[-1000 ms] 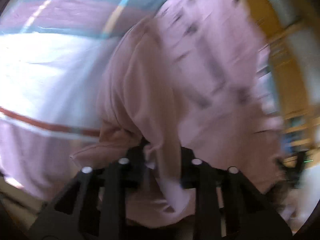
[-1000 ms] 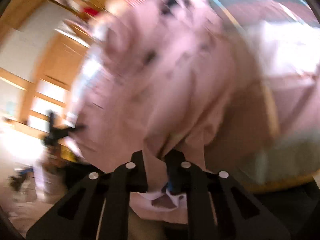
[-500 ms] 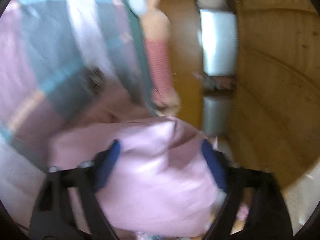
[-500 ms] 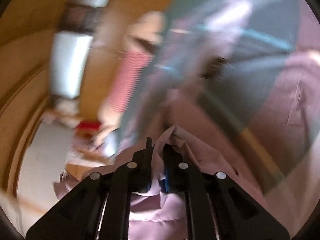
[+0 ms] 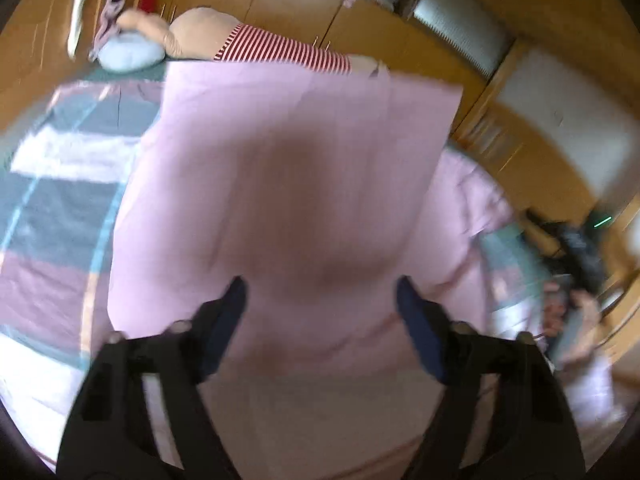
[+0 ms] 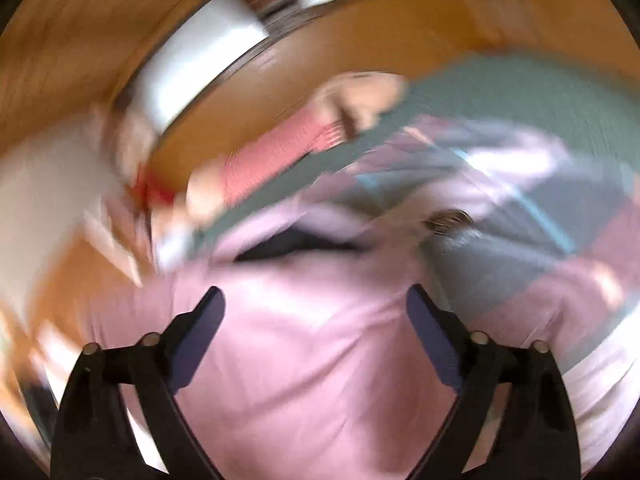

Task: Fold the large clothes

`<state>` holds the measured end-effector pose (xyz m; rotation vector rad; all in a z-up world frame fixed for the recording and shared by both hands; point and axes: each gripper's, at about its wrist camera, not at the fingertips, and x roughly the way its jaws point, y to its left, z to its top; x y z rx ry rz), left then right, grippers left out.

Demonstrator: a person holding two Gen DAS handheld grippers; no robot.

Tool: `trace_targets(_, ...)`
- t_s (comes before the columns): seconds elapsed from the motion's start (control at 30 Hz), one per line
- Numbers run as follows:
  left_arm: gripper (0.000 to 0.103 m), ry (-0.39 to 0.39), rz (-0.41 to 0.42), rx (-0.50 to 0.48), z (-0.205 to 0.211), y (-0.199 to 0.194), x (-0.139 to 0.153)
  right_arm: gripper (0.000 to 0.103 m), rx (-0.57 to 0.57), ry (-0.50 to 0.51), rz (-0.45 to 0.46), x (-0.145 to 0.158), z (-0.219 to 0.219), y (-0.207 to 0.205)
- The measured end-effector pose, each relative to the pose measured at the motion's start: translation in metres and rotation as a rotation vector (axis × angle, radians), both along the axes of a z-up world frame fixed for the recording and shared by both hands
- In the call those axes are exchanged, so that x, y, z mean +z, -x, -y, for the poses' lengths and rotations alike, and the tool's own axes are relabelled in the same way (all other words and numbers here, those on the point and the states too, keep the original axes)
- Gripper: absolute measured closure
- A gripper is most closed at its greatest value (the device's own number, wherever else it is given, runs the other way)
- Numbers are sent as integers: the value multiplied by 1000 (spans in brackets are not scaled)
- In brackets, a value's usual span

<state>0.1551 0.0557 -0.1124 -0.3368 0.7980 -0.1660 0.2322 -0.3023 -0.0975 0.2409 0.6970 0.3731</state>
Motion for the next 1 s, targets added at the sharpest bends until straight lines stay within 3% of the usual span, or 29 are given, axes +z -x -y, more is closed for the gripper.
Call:
trace_targets(0.1, 42, -15, -70, 73, -4, -34, -29, 14, 120, 177, -3, -15, -70, 8)
trace_targets(0.17, 41, 45, -95, 113, -22, -54, -44, 27, 182, 238, -24, -32, -103, 7)
trace_targets(0.23, 42, 92, -93, 137, -40, -54, -50, 31, 233, 296, -84, -58, -141, -13)
trace_targets(0.3, 44, 138, -109, 152, -50, -52, -49, 26, 193, 377, -66, -72, -166, -31)
trace_targets(0.37, 44, 134, -94, 172, -61, -40, -38, 21, 124, 369, -72, -81, -175, -67)
trace_targets(0.43, 46, 79, -75, 222, -67, -35, -33, 19, 61, 334, -111, -87, -174, -101)
trace_targets(0.57, 46, 7, -71, 236, -71, -37, -37, 13, -42, 375, -107, -99, -171, -139)
trace_targets(0.67, 40, -28, -88, 239, -68, -41, -39, 10, -43, 369, -102, -95, -171, -137)
trace_targets(0.77, 34, -47, -100, 249, -63, -47, -42, 11, -11, 313, -27, -73, -155, -117)
trace_targets(0.87, 34, -69, -98, 253, -63, -52, -51, 11, -109, 271, -27, -59, -108, -118)
trace_targets(1.0, 34, -93, -93, 257, -62, -56, -55, 11, -383, 390, -138, -76, -17, -145)
